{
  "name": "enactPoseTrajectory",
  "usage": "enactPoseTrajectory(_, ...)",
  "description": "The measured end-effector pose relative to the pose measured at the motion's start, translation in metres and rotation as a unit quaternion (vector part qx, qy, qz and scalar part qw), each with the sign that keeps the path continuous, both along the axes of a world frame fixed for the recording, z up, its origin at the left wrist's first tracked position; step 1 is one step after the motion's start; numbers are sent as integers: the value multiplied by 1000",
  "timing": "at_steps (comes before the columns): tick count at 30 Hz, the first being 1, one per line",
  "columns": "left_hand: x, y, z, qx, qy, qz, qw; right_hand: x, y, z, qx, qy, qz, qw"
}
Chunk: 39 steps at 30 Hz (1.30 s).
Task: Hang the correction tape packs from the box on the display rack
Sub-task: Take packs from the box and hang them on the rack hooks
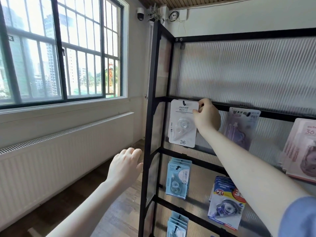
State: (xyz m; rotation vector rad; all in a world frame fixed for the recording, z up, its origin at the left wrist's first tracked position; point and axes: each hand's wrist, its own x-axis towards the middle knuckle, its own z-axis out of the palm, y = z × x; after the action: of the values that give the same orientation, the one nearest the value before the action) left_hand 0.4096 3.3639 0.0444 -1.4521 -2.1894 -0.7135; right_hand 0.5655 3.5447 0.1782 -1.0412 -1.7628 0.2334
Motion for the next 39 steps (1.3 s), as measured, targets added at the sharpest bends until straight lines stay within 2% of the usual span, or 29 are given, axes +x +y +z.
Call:
enactPoseTrajectory(3,1,0,-1,9,4,-10,1000,12,-7,-8,44,-31,-21,998)
enactPoseTrajectory(8,8,3,-7,19,20,-37,999,41,-16,-37,78,-140,-49,986)
enactPoseTrajectory(13,29,11,-16,7,35,-70,997,82,-28,-79,65,-204,-71,974)
enactPoseTrajectory(20,83,32,-45,-28,6,-131,991,166,-34,-141,11,-287,-120,950)
enactPoseTrajectory(28,174,64,-91,-101,-15,-148,984,272,-33,-203,-43,-306,-138,941)
enactPoseTrajectory(31,211,71,-110,-105,2,-154,983,308,-34,-225,-31,-316,-135,939)
enactPoseTrajectory(36,280,68,-151,-168,-24,-147,974,364,-36,-272,-23,-314,-111,943)
enactPoseTrajectory(39,308,60,-182,-171,-32,-139,975,389,-38,-305,-22,-324,-88,942)
